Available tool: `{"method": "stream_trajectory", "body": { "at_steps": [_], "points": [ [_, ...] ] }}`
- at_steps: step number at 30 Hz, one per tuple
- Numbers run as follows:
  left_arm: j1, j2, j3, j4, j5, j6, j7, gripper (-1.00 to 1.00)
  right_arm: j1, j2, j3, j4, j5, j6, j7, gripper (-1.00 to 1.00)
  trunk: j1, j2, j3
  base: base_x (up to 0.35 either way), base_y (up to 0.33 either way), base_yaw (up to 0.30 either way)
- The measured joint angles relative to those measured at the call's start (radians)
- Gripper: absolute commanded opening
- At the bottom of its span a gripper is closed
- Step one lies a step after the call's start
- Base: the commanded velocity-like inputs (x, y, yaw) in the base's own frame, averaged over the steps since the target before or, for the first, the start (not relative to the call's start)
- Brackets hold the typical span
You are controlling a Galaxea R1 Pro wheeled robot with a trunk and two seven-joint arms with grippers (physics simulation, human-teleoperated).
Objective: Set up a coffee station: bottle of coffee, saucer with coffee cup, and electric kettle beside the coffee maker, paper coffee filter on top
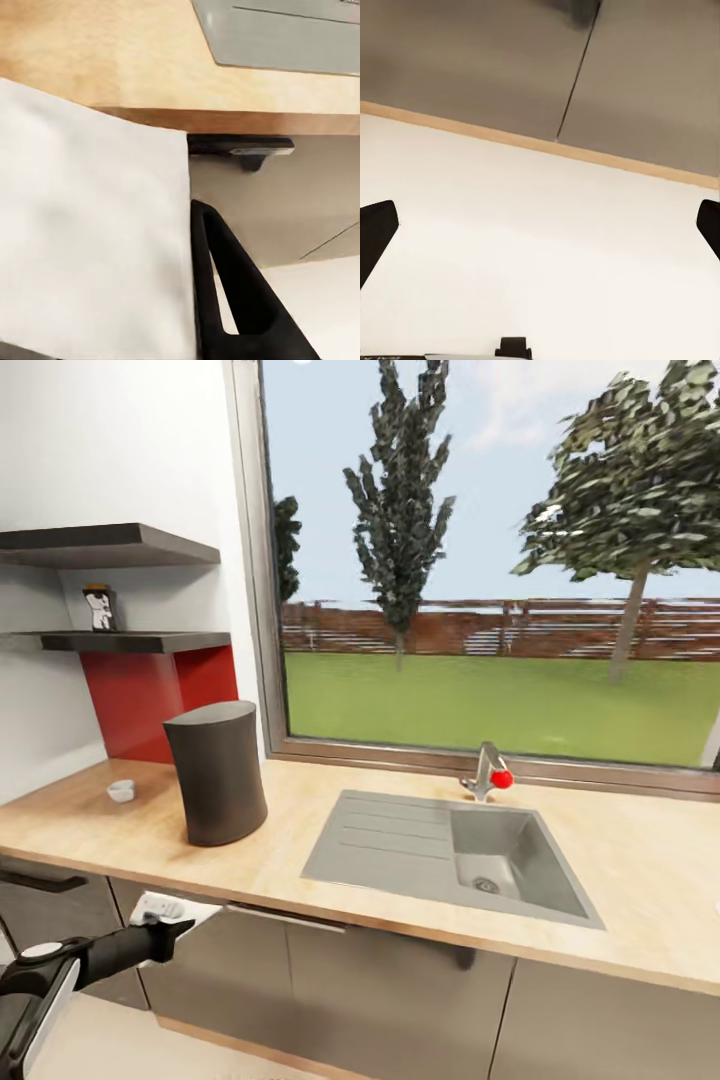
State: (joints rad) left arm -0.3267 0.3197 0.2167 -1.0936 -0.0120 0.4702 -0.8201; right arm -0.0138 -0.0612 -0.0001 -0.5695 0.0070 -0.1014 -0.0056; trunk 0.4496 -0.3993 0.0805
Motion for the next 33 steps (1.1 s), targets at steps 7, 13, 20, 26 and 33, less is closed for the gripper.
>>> {"method": "stream_trajectory", "body": {
  "at_steps": [7,13,20,26,33],
  "points": [
    [0.001,0.081,0.028,0.05,-0.007,0.036,0.0,-1.0,0.0,0.0,-0.001,0.0,0.0,-0.001,0.0,1.0,0.0,0.0,0.004,0.045,0.03,0.209],
    [0.0,0.091,0.035,0.062,-0.007,0.05,0.003,-1.0,0.0,0.0,-0.004,-0.002,-0.001,-0.002,0.0,1.0,0.0,0.0,0.004,0.221,0.211,0.015],
    [0.001,0.092,0.056,0.063,-0.029,0.052,0.005,-1.0,0.0,-0.003,-0.003,0.0,0.003,-0.002,0.001,1.0,0.0,0.0,0.004,0.233,0.246,0.001],
    [0.001,0.092,0.062,0.078,-0.044,0.052,0.005,-1.0,0.0,-0.002,-0.007,-0.006,0.001,-0.003,0.004,1.0,0.0,0.0,0.005,0.085,0.316,0.0],
    [0.0,0.089,0.061,0.08,-0.044,0.052,0.004,-1.0,0.0,-0.002,-0.007,0.0,0.003,-0.002,0.001,1.0,0.0,0.0,0.005,-0.002,0.337,-0.011]
  ]
}}
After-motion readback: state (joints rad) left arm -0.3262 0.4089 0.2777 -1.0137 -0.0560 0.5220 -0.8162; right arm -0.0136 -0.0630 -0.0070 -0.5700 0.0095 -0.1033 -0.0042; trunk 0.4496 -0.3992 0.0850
